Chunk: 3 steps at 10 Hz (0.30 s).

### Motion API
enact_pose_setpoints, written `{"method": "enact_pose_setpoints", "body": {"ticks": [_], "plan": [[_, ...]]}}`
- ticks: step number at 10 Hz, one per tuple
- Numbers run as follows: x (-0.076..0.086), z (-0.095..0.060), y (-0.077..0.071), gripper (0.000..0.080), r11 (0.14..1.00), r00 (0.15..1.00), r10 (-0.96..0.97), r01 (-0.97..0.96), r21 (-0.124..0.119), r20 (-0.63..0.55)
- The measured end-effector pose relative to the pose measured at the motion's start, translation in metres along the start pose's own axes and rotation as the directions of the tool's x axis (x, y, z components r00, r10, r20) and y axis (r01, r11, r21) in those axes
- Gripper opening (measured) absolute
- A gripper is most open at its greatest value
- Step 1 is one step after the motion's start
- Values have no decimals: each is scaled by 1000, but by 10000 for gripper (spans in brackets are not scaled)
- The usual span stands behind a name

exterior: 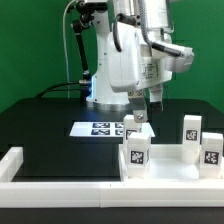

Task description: Assemble square table

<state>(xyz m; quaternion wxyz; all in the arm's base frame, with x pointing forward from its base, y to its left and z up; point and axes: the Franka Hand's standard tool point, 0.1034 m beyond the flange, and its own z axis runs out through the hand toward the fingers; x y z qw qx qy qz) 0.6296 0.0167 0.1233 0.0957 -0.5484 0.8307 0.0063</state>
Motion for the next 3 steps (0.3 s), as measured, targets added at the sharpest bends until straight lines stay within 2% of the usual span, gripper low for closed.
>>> {"method": "enact_pose_setpoints", "body": {"ticks": [3], "plan": [[0, 1, 0, 649, 1000, 1000, 0, 0, -2, -2]]}}
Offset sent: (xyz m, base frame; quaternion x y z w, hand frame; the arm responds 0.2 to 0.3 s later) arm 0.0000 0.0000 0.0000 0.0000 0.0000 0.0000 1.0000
